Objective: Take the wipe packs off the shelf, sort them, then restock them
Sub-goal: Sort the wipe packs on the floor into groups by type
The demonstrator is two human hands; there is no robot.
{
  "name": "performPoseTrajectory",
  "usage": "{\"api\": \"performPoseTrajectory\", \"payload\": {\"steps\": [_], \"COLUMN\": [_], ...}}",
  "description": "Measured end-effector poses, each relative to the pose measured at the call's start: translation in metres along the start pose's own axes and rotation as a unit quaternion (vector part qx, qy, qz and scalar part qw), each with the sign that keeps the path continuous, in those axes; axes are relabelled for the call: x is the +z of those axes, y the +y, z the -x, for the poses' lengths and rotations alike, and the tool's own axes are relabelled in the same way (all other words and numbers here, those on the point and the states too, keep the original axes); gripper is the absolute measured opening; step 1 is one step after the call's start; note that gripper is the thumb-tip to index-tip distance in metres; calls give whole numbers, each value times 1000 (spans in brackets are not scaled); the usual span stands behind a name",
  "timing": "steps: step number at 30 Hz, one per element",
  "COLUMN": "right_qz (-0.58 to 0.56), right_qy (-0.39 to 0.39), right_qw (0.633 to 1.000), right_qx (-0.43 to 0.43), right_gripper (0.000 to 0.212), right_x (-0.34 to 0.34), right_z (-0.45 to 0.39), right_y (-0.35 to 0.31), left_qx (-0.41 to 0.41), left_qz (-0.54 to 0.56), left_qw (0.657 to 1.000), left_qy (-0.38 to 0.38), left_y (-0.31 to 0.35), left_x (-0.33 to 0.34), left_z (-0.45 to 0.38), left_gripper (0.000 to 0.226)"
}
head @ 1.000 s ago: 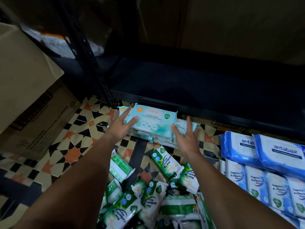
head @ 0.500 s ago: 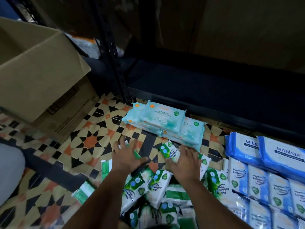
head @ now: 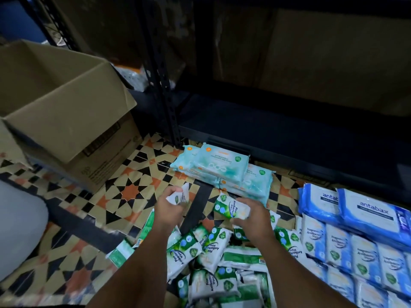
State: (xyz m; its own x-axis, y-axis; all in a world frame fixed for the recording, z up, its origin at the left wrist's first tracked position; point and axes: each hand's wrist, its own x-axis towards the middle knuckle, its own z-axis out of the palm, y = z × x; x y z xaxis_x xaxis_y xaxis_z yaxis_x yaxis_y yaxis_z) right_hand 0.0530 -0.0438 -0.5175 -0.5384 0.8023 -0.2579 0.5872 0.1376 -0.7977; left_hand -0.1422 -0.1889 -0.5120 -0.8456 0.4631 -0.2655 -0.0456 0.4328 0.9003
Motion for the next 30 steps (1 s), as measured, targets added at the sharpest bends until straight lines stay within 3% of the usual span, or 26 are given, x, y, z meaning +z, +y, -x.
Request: {"api": "performPoseTrajectory", "payload": {"steps": [2, 4, 7, 11, 15, 19, 22, 24, 27, 30], "right_qz": [-38, -93, -159, -250, -344, -382, -353, -339, -342, -332], "right_qy": [-5, -17, -15, 21, 38, 30, 22, 29, 26, 18], "right_qw": [999, 995, 987, 968, 934, 914, 923, 926, 923, 924], "right_qx": [-13, -11, -10, 30, 85, 131, 152, 165, 176, 191], "right_gripper": [56, 49, 57, 79, 59, 42, 50, 57, 85, 78], "right_x": [-8, -13, -17, -20, -14, 2, 22, 37, 59, 77], "right_z": [5, 11, 21, 28, 32, 26, 15, 5, -12, -30], "right_y": [-7, -12, -22, -29, -33, -36, -41, -46, -51, -50], "left_qx": [-78, -141, -168, -175, -171, -171, -189, -184, -172, -165], "left_qz": [149, 311, 405, 390, 331, 324, 302, 264, 208, 139], "left_qw": [986, 939, 897, 902, 927, 930, 934, 944, 954, 966], "left_qy": [-13, -43, -62, -56, -37, -3, 16, 71, 129, 139], "left_y": [0, 1, 10, 13, 14, 15, 5, -2, -9, -18], "left_x": [-6, -11, -16, -17, -20, -24, -28, -27, -26, -27], "left_z": [6, 14, 34, 43, 44, 34, 20, 10, -4, -28], "left_gripper": [39, 40, 36, 41, 51, 50, 56, 40, 31, 36]}}
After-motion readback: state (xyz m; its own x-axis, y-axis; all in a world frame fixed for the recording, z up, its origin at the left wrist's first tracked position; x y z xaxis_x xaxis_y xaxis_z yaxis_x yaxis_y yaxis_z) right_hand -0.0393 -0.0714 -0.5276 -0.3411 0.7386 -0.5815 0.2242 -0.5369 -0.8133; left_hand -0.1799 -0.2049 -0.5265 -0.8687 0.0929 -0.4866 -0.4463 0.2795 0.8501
